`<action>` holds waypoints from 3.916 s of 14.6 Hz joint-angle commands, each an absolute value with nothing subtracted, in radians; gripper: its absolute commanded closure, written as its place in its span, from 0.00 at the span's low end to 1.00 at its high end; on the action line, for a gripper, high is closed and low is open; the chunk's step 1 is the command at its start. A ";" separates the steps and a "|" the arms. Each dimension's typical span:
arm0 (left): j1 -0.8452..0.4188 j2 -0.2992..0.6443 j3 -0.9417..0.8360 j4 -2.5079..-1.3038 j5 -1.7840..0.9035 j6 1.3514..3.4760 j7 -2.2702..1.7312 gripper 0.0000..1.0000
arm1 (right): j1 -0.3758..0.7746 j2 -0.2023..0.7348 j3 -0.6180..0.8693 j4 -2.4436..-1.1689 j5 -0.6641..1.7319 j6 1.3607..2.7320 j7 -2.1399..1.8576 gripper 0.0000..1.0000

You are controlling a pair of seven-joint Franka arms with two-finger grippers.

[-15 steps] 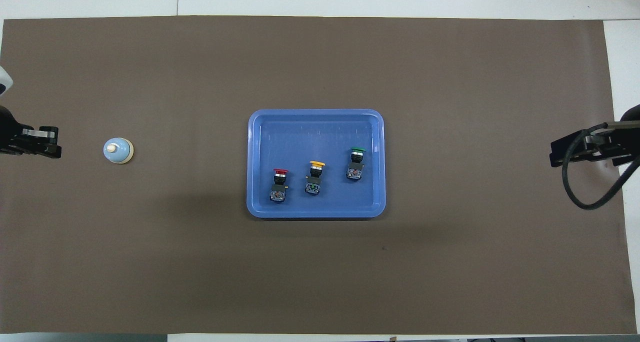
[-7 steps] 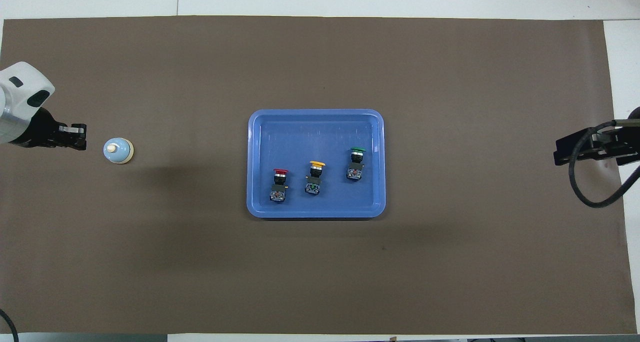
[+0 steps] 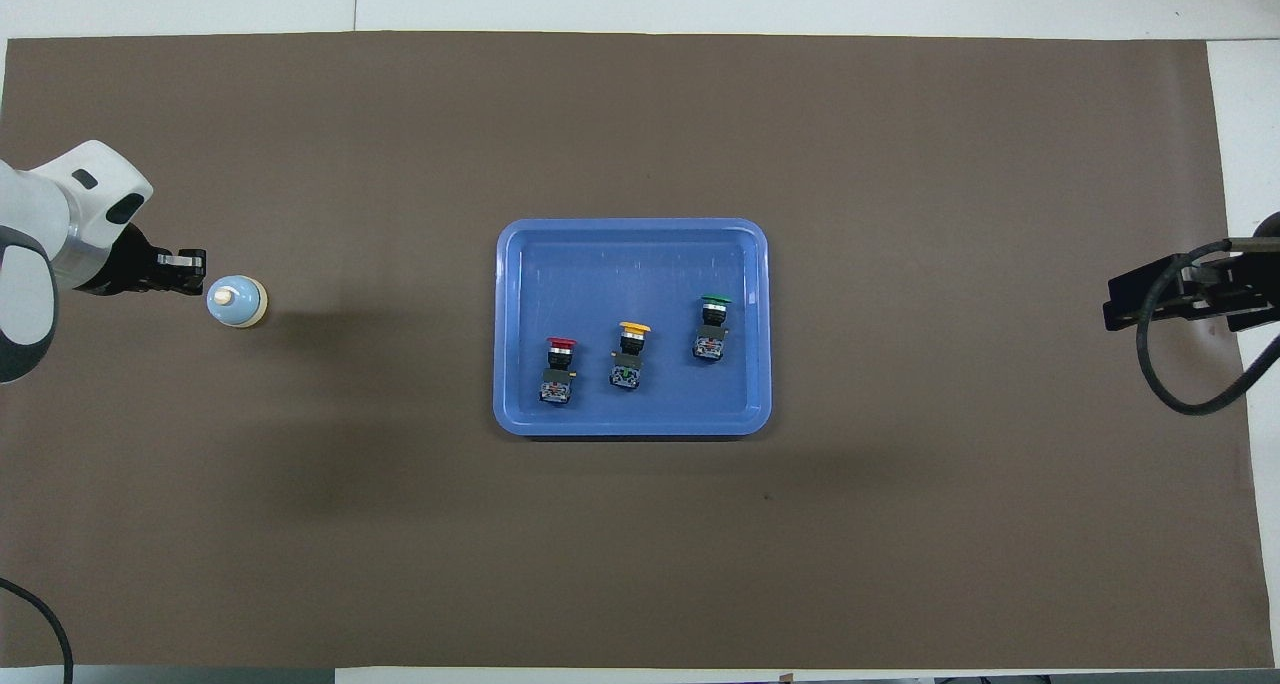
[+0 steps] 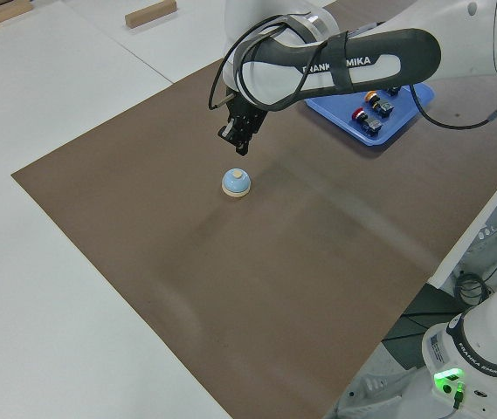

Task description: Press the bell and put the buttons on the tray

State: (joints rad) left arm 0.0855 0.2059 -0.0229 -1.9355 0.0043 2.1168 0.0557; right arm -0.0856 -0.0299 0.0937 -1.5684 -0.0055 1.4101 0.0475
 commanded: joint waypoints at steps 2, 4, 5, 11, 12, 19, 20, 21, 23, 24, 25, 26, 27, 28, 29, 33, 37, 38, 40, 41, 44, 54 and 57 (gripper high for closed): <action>0.094 0.242 -0.026 -1.948 0.002 2.166 0.067 1.00 | -0.103 -0.040 0.103 -1.575 0.012 1.387 0.057 0.00; 0.095 0.250 -0.026 -1.968 0.002 2.199 0.067 1.00 | -0.101 -0.040 0.103 -1.575 0.012 1.387 0.057 0.00; 0.094 0.250 -0.026 -1.989 0.002 2.226 0.067 1.00 | -0.101 -0.041 0.103 -1.575 0.012 1.387 0.057 0.00; 0.092 0.242 -0.026 -1.916 0.002 2.105 0.066 1.00 | -0.101 -0.040 0.103 -1.575 0.012 1.387 0.055 0.00; 0.091 0.236 -0.026 -1.884 0.002 2.048 0.066 1.00 | -0.101 -0.041 0.101 -1.575 0.012 1.387 0.057 0.00; 0.071 0.083 -0.034 -1.758 0.003 1.747 0.055 0.00 | -0.101 -0.041 0.101 -1.575 0.012 1.387 0.057 0.00; 0.071 0.048 -0.035 -1.759 0.003 1.723 0.055 0.00 | -0.101 -0.041 0.101 -1.575 0.012 1.387 0.057 0.00; 0.071 0.019 -0.035 -1.756 0.003 1.691 0.055 0.00 | -0.101 -0.041 0.101 -1.575 0.012 1.387 0.057 0.00; 0.069 -0.038 -0.038 -1.753 0.005 1.608 0.054 0.00 | -0.101 -0.041 0.101 -1.575 0.012 1.387 0.057 0.00; 0.069 -0.057 -0.038 -1.752 0.005 1.573 0.054 0.00 | -0.101 -0.041 0.101 -1.575 0.012 1.387 0.057 0.00; 0.069 -0.069 -0.038 -1.750 0.005 1.545 0.054 0.00 | -0.101 -0.041 0.103 -1.575 0.012 1.387 0.057 0.00; 0.071 -0.075 -0.038 -1.746 0.005 1.522 0.055 0.00 | -0.101 -0.041 0.101 -1.575 0.012 1.387 0.057 0.00; 0.071 -0.078 -0.038 -1.738 0.005 1.500 0.055 0.00 | -0.101 -0.041 0.101 -1.575 0.012 1.387 0.057 0.00; 0.069 -0.090 -0.040 -1.735 0.005 1.482 0.055 0.00 | -0.101 -0.041 0.103 -1.575 0.012 1.387 0.057 0.00; 0.069 -0.100 -0.040 -1.736 0.005 1.477 0.055 0.00 | -0.101 -0.041 0.101 -1.575 0.012 1.387 0.057 0.00; 0.057 -0.123 -0.048 -1.743 0.005 1.518 0.055 0.00 | -0.101 -0.041 0.101 -1.575 0.012 1.387 0.057 0.00; 0.045 -0.094 -0.048 -1.717 0.008 1.525 0.057 0.00 | -0.101 -0.041 0.103 -1.575 0.012 1.387 0.057 0.00; 0.022 -0.072 -0.045 -1.689 0.009 1.519 0.057 0.00 | -0.101 -0.041 0.103 -1.575 0.012 1.387 0.057 0.00; 0.009 -0.022 -0.043 -1.629 0.018 1.502 0.057 0.00 | -0.101 -0.041 0.101 -1.575 0.012 1.387 0.057 0.00; 0.012 -0.023 -0.043 -1.628 0.018 1.505 0.057 0.00 | -0.101 -0.041 0.103 -1.575 0.012 1.387 0.057 0.00; 0.015 -0.014 -0.043 -1.631 0.018 1.548 0.058 0.00 | -0.101 -0.041 0.101 -1.575 0.012 1.387 0.057 0.00; 0.018 -0.020 -0.043 -1.644 0.017 1.549 0.057 0.00 | -0.101 -0.041 0.101 -1.575 0.012 1.387 0.057 0.00; 0.015 -0.018 -0.043 -1.644 0.018 1.554 0.055 0.00 | -0.101 -0.041 0.103 -1.575 0.012 1.387 0.057 0.00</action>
State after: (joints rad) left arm 0.0227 -0.0215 -0.0466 -1.6530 0.0062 1.5417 0.0553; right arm -0.0856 -0.0299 0.0934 -1.5689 -0.0055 1.4007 0.0475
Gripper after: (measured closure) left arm 0.000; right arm 0.000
